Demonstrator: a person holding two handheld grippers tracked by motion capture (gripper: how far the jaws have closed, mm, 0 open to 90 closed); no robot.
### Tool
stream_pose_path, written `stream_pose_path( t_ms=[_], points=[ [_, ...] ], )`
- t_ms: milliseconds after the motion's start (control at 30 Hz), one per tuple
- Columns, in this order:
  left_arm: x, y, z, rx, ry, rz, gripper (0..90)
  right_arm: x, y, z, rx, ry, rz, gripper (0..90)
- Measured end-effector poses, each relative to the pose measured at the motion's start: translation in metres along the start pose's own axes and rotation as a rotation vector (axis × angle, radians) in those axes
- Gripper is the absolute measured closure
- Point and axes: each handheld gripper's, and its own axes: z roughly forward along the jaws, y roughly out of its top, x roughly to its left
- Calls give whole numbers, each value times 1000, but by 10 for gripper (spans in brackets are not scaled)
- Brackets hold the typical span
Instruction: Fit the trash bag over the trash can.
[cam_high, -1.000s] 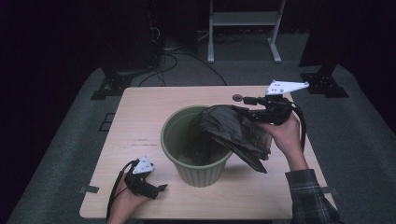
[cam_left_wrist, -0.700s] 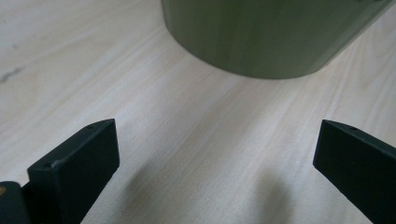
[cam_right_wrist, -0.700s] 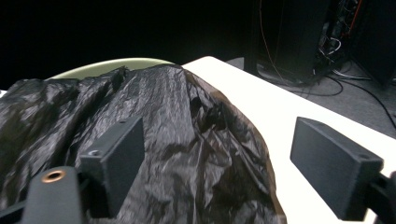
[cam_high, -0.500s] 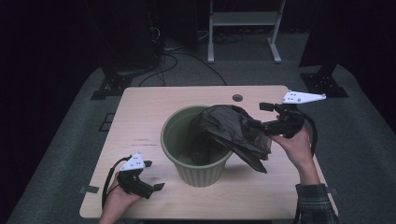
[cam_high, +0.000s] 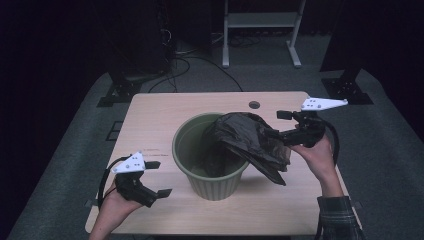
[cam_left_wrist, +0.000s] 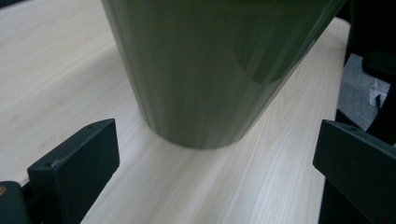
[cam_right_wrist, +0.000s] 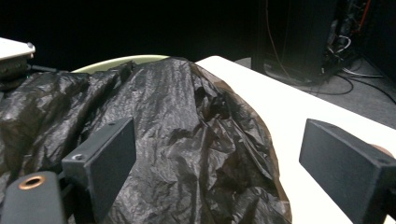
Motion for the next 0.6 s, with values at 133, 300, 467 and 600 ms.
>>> stream_pose_path(
  t_ms=[133,300,467,600],
  points=[
    [-2,15,-5,-9,-10,25,0,0,1,2,0,8,6,94],
    [-3,34,-14,-45,-34,50,56,1,2,4,4,15,4,94],
    [-4,58,-24,-80,-54,91,126,1,2,5,8,15,2,94],
    [-4,74,-26,-100,-71,116,211,1,4,4,9,14,1,94]
  ],
)
